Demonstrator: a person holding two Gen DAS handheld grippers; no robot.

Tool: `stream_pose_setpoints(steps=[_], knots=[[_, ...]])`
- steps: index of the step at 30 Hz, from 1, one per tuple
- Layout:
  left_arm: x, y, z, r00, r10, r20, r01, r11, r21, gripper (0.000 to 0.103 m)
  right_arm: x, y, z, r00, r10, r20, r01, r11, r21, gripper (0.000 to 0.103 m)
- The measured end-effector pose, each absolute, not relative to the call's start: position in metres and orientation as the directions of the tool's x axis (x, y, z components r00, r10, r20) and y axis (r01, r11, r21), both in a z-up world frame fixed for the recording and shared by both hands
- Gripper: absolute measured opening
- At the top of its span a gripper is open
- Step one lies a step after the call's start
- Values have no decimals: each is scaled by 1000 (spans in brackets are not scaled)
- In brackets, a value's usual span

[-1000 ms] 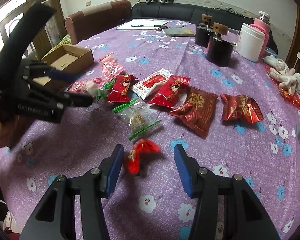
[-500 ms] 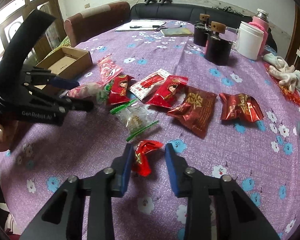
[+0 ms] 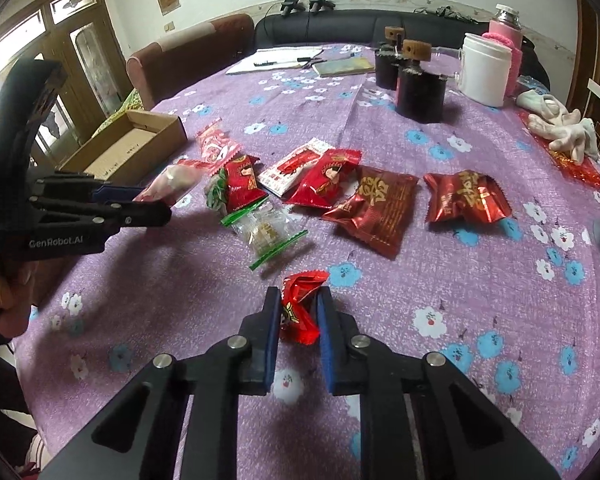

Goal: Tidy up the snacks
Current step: 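Carry both snacks over the cardboard tray and open both grippers to drop them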

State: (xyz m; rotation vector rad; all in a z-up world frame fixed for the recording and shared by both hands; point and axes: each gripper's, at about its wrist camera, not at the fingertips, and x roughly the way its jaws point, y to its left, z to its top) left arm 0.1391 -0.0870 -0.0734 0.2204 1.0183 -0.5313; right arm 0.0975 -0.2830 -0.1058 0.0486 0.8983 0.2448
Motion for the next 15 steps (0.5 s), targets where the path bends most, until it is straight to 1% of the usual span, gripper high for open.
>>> stream_pose_setpoints(steps=[7,15], knots=[[126,-65,-57,448,-365,-816,478,869,-127,29,89,-278,-91,619,239,-748,-203,969,141,17],[115,-18,-39,522,-349,-778,387,910,-149,29,90,-251,-72,626,290,-724,-262,953,155,17]])
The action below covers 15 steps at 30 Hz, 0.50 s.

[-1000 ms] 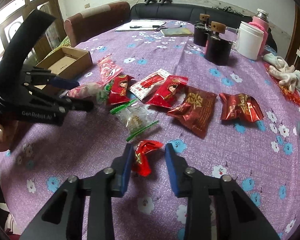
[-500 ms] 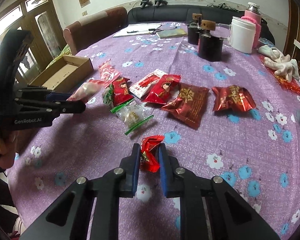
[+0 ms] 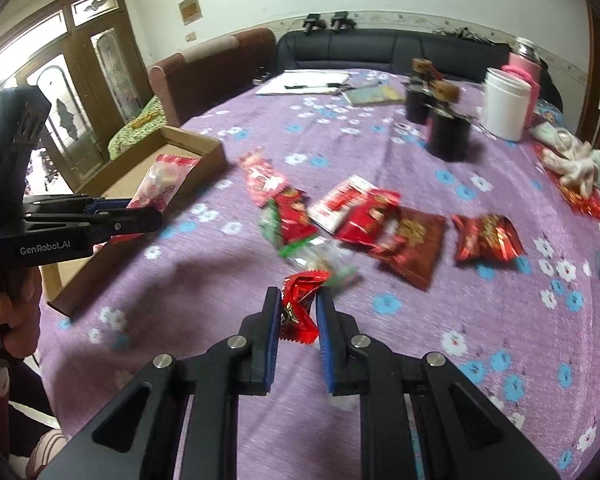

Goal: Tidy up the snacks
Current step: 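Carry both snacks over the cardboard tray and open both grippers to drop them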

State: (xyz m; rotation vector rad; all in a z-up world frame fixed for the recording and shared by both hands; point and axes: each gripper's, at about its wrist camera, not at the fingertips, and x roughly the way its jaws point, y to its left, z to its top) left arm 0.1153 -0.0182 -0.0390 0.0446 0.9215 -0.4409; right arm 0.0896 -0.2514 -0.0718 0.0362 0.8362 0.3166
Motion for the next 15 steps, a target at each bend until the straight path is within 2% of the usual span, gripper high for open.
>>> stream_pose_setpoints(steps=[15], knots=[[111,79,-26,614,-247,-749,203,967,-153,29,108,-158,-48,585,423,-692,-429,886,178,17]])
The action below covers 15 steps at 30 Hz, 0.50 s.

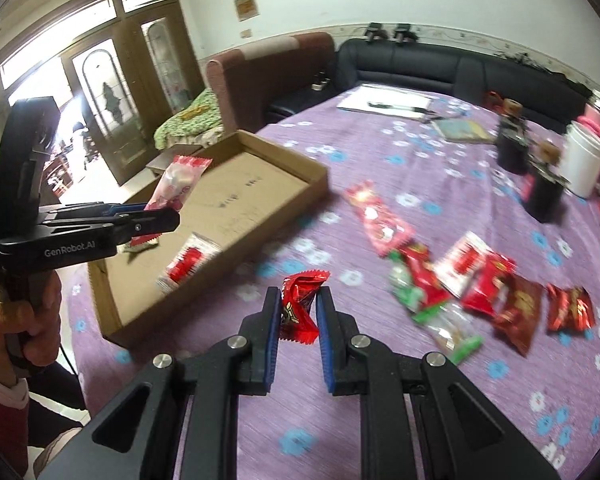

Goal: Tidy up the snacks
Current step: 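Carry both snacks over the cardboard tray and open both grippers to drop them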

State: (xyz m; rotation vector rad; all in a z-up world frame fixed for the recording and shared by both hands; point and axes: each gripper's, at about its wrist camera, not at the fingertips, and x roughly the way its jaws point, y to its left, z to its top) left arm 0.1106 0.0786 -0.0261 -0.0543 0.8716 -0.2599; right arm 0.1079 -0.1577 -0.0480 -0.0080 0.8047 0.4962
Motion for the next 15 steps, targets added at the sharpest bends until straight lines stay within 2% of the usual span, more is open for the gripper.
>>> stream_pose_setpoints(steps=[15], knots=[[126,126,-37,637,-144,-757,77,989,-124,29,160,-60,-42,513,526,-679,-541,812,219,17]])
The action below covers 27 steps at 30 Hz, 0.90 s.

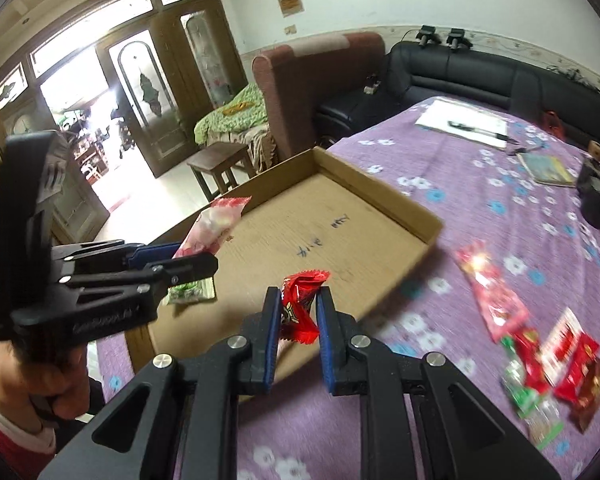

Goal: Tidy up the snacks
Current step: 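Carry both snacks over the cardboard tray and open both grippers to drop them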

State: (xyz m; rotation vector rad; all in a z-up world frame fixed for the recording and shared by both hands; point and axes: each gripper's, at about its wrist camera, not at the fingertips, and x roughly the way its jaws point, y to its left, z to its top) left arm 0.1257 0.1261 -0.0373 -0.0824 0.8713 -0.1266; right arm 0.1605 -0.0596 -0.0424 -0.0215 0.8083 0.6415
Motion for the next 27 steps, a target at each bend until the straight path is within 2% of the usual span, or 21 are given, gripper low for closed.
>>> stream_pose_setpoints(steps=[10,23,25,26,27], knots=[[150,124,-53,628,-51,-777,46,999,-28,29,190,-27,-68,484,501,-717,-541,816,205,17],[157,129,-64,592,-37,-805,18,999,-33,32,197,-22,-81,463,478,-746,-521,828,207,18],[157,129,-64,585,-36,-810,17,999,-32,40,196,-24,-80,468,474,-746,-516,832,205,24],[156,128,-63,592,-33,-805,16,999,-29,46,197,-24,-80,468,475,-745,-515,832,207,37],[154,129,-61,599,-29,-800,12,1000,-27,50,196,-26,-79,473,476,-742,-514,833,207,42]])
